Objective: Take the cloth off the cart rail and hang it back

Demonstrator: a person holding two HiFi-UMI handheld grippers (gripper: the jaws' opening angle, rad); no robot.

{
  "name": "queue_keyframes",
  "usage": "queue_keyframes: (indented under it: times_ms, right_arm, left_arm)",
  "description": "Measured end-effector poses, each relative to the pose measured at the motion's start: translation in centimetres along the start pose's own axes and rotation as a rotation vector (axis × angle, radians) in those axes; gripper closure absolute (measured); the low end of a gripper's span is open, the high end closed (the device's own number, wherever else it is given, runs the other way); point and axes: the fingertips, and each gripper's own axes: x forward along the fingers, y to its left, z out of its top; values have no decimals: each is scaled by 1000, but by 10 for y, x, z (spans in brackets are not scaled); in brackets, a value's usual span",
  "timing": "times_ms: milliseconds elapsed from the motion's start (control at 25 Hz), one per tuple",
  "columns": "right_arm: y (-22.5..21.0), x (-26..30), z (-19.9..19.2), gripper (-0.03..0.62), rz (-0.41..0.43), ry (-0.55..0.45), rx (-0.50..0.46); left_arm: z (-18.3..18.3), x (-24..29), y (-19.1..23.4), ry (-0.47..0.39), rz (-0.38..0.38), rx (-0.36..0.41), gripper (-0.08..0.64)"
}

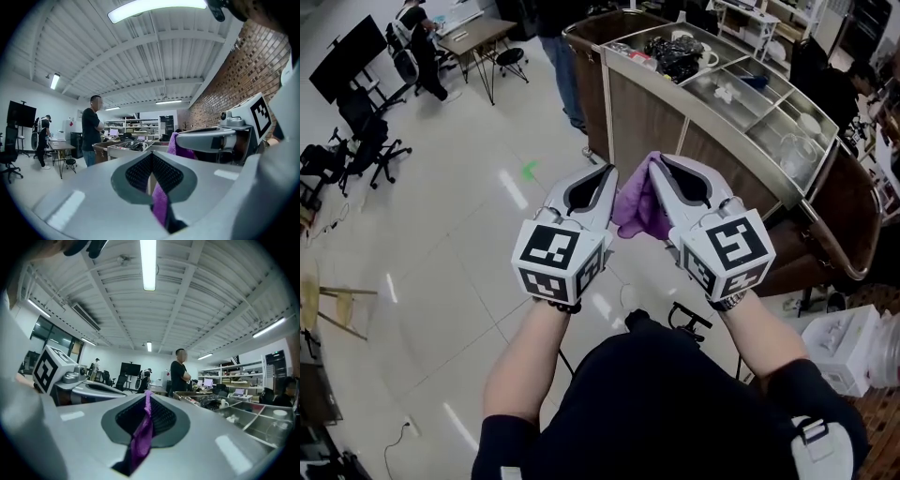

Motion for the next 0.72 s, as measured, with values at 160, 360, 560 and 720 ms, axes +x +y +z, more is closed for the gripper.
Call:
queue_keyframes:
  times_ms: [160,360,560,720]
  right_arm:
    - [-6,30,-6,569,35,-9,11]
    - [-26,74,-20,569,69,-22,20]
    - [-57,114,-43,569,96,-31,26]
    - [-83,144,-58,569,121,-39,25]
  left_arm:
    - [-9,11,27,16,31,0,558]
    - [-17,42,66,30,57,15,558]
    - [-38,84,99,42,76,26,558]
    - [-55,119,123,55,96,29,558]
